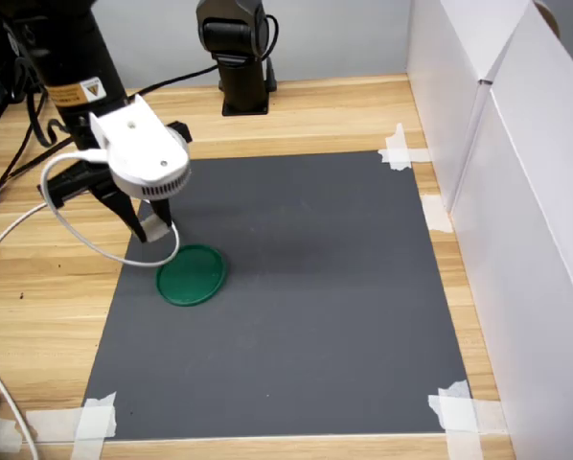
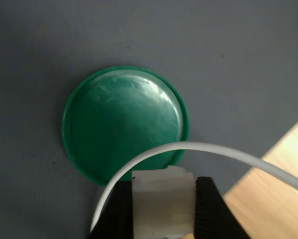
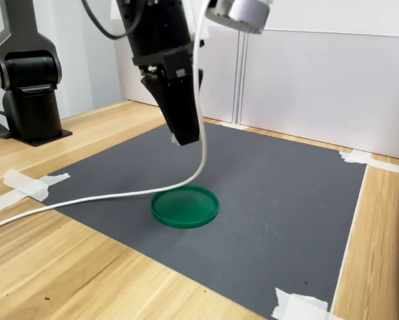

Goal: Grasp a white terminal and put it in the green lid.

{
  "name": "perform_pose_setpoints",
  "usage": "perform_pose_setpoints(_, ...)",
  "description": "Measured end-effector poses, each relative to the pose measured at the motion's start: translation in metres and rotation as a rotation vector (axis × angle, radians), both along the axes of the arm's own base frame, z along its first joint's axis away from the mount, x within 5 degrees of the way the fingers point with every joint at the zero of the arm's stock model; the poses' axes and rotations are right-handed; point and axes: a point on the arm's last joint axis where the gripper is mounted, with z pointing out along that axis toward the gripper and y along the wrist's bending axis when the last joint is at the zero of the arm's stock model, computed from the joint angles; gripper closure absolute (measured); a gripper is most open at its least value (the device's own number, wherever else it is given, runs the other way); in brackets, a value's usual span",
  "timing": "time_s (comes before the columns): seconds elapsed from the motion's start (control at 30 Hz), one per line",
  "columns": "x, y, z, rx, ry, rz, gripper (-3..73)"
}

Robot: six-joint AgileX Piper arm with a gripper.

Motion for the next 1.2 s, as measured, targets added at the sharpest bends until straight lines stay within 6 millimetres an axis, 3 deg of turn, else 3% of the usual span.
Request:
perform_pose_setpoints(0.53, -0.006, 0.009, -0.051, -0.020, 0.042, 0.010, 42.1)
perform_pose_setpoints(1.0, 0.003, 0.008, -0.067, -0.022, 0.039, 0.001, 42.1)
perform_pose_setpoints(1.2, 0.004, 0.009, -0.067, -0.001, 0.031, -0.014, 34.9)
